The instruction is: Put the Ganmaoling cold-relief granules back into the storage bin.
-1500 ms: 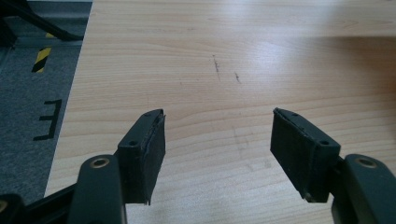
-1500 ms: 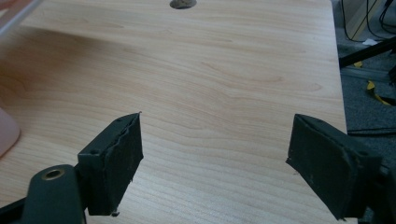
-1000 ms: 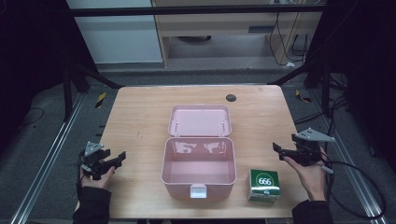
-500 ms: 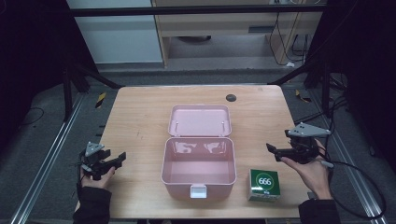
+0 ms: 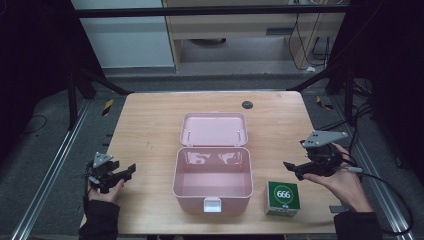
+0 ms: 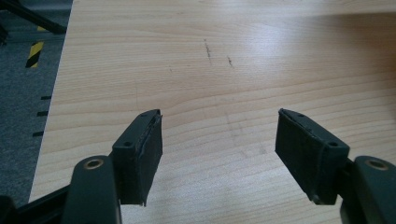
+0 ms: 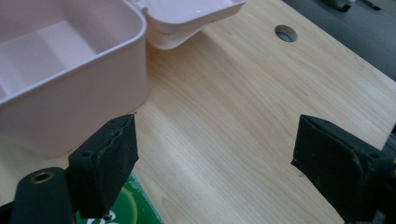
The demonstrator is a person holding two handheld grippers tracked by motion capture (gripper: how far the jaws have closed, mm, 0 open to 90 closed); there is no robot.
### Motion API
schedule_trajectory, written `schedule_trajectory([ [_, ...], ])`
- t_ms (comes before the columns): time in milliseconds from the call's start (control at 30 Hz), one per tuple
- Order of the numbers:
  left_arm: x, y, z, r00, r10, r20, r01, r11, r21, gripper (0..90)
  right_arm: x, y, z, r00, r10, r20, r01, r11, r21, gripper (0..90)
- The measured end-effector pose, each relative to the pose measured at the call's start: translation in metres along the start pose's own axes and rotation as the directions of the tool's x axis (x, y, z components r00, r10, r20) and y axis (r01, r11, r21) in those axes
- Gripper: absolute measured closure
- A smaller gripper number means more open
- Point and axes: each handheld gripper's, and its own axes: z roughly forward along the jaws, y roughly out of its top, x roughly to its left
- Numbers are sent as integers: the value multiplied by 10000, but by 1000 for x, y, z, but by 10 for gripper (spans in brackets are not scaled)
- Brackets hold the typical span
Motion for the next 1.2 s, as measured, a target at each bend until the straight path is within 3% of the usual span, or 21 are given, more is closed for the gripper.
schedule_trajectory([
  [100, 0, 0, 0, 10000, 53, 30, -53, 10000, 19, 316, 6, 4, 1, 9979, -557, -332, 570, 9976, 405, 124],
  [200, -1, 0, 1, 9999, 109, 33, -109, 9999, 57, 315, 8, 6, 1, 9952, -799, -562, 833, 9948, 593, 121],
  [267, -2, 0, 1, 9999, 144, 39, -144, 9999, 72, 316, 12, 8, 1, 9892, -1207, -833, 1275, 9884, 823, 114],
  [500, -2, 0, 1, 9998, 199, 34, -199, 9998, 86, 316, 17, 10, 2, 9750, -1817, -1277, 1962, 9741, 1122, 108],
  [533, -2, 0, 2, 9998, 207, 40, -208, 9997, 94, 316, 19, 11, 2, 9687, -2007, -1461, 2194, 9676, 1251, 106],
  [600, -2, 0, 2, 9998, 218, 47, -219, 9997, 109, 316, 20, 11, 2, 9647, -2125, -1554, 2332, 9638, 1296, 105],
  [633, -3, 0, 2, 9997, 221, 63, -222, 9997, 131, 316, 23, 11, 4, 9559, -2362, -1744, 2628, 9533, 1492, 103],
  [700, -3, 0, 2, 9997, 229, 58, -229, 9996, 138, 316, 24, 11, 5, 9518, -2463, -1828, 2753, 9488, 1551, 101],
  [733, -3, 0, 2, 9997, 237, 63, -238, 9996, 135, 316, 27, 11, 7, 9430, -2664, -1995, 3010, 9384, 1698, 101],
  [900, -3, 0, 3, 9996, 291, 69, -292, 9994, 161, 316, 31, 9, 13, 9304, -2849, -2308, 3305, 9241, 1919, 101],
  [933, -3, 0, 3, 9996, 290, 71, -291, 9994, 164, 317, 34, 8, 15, 9264, -2899, -2403, 3414, 9159, 2111, 101],
  [967, -3, 0, 3, 9995, 291, 76, -293, 9994, 175, 317, 34, 8, 15, 9264, -2899, -2403, 3414, 9159, 2111, 101],
  [1000, -3, 0, 3, 9995, 303, 67, -304, 9994, 171, 317, 36, 8, 17, 9190, -3009, -2549, 3584, 9068, 2217, 102],
  [1167, -4, 0, 3, 9995, 312, 78, -313, 9993, 183, 317, 40, 7, 20, 9106, -3058, -2782, 3723, 8991, 2304, 97],
  [1200, -4, 0, 3, 9995, 315, 80, -316, 9993, 186, 317, 41, 6, 20, 9120, -2965, -2834, 3662, 8999, 2369, 95],
])
